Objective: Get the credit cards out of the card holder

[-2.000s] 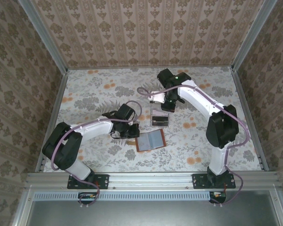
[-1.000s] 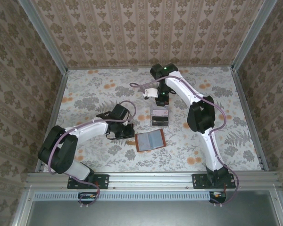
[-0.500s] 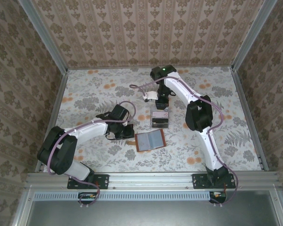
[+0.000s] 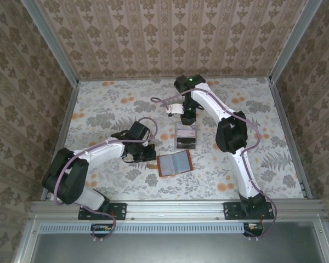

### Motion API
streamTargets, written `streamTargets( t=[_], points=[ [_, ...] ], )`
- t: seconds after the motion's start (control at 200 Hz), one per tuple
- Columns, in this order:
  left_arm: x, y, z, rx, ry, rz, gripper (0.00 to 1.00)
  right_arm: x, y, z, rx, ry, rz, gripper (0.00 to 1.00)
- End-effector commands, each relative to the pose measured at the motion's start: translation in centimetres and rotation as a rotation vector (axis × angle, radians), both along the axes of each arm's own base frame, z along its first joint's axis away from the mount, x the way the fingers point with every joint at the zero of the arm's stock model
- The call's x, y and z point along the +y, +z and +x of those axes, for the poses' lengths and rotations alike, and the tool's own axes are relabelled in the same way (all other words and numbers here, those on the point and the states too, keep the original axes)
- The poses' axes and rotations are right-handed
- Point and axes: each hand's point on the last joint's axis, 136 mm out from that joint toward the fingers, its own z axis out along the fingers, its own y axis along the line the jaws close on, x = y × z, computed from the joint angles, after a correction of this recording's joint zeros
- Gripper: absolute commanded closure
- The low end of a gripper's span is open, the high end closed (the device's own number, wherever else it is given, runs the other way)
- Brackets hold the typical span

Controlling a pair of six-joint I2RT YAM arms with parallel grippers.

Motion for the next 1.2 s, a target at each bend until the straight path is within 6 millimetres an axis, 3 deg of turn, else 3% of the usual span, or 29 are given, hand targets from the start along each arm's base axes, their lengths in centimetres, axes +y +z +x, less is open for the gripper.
streamTargets(
  t=[0.0,0.315,0.575,0.885,1.195],
  points=[
    [0.5,0.2,-0.2,0.002,0.011,0.007,0.93,-0.3,3.8,0.6,-0.093,-0.029,0.019,0.83],
    [0.1,0.0,-0.3,0.003,-0.008,0.002,0.93,0.4,4.7,-0.7,-0.107,-0.086,0.068,0.81],
    [-0.3,-0.3,-0.5,0.006,-0.022,-0.004,0.94,1.8,5.0,-2.3,-0.117,-0.241,0.183,0.81],
    [-0.9,-1.2,-1.2,0.028,-0.056,-0.006,0.94,2.4,5.1,-4.3,-0.130,-0.579,0.325,0.80],
    [-0.9,-2.1,-1.9,0.045,-0.067,0.003,0.95,4.4,4.1,-7.6,0.029,-0.889,0.485,0.81]
  ],
)
